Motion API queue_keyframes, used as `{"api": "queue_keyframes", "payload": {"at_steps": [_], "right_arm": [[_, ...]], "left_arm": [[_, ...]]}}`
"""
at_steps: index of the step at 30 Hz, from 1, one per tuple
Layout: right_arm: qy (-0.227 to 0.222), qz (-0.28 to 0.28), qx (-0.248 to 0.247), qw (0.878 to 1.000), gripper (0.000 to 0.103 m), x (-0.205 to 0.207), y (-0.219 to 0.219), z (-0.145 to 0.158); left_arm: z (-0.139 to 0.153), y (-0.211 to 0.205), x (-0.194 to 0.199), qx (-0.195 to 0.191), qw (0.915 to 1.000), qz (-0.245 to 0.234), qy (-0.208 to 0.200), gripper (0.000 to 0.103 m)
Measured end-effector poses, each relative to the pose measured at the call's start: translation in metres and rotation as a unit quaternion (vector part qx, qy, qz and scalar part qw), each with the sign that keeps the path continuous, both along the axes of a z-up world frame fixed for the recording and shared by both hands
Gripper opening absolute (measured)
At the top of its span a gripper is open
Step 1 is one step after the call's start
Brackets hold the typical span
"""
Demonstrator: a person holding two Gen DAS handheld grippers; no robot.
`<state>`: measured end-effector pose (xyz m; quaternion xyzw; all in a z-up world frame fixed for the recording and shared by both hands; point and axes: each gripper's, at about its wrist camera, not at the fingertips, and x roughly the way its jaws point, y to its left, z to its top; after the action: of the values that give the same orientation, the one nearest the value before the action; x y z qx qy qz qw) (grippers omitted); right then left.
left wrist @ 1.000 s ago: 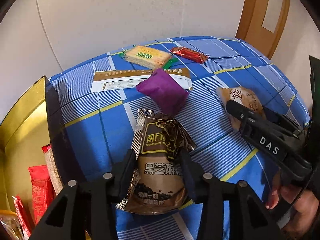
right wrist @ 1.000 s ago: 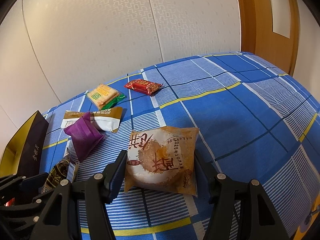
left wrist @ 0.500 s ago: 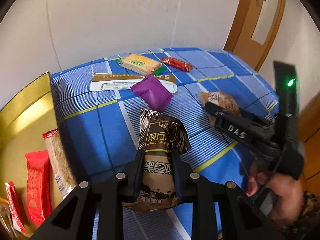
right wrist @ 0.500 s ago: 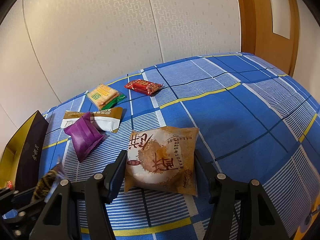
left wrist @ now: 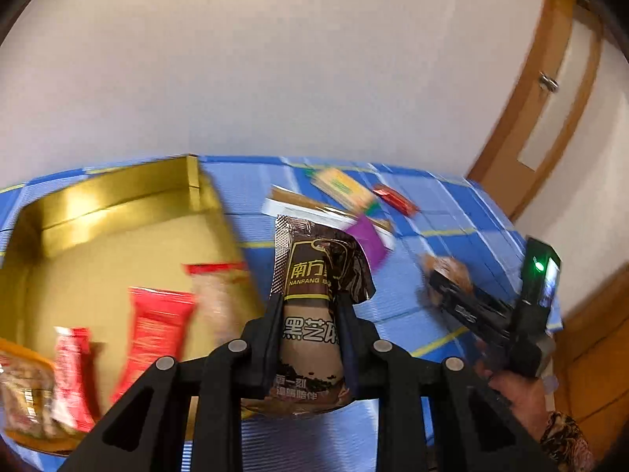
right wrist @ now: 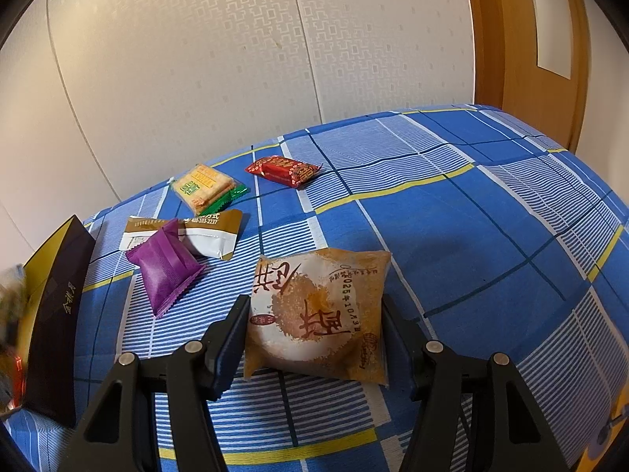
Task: Organize snacks
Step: 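Lift the sesame bag with the left gripper and carry it over the gold tray, then lower the sesame bag into the tray and open the left gripper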
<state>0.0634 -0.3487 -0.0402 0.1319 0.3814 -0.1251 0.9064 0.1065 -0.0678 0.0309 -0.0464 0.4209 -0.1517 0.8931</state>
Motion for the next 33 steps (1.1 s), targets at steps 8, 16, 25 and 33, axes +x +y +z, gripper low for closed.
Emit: {"api": "queue_keyframes", "payload": {"at_steps": [8, 16, 25, 33], "right_arm": [[0.000, 0.000, 0.000, 1.000, 0.063, 0.000, 0.000, 0.000], [0.000, 0.000, -0.001, 1.000, 0.063, 0.000, 0.000, 0.000], [0.000, 0.001, -0.001, 1.000, 0.063, 0.000, 0.000, 0.000], [-0.006, 0.008, -0.003, 1.000, 0.061, -0.001, 0.002, 0.000]], "left_arm": [[-0.014, 0.070, 0.008, 0.016, 0.9966, 0.080, 0.013, 0.026], [-0.045, 0.112, 0.014, 0.053, 0.9895, 0.126, 0.047, 0.026], [-0.059, 0.125, 0.016, 0.088, 0.9826, 0.153, 0.057, 0.028], [-0.051, 0.119, -0.005, 0.094, 0.9829, 0.153, 0.040, 0.030]]}}
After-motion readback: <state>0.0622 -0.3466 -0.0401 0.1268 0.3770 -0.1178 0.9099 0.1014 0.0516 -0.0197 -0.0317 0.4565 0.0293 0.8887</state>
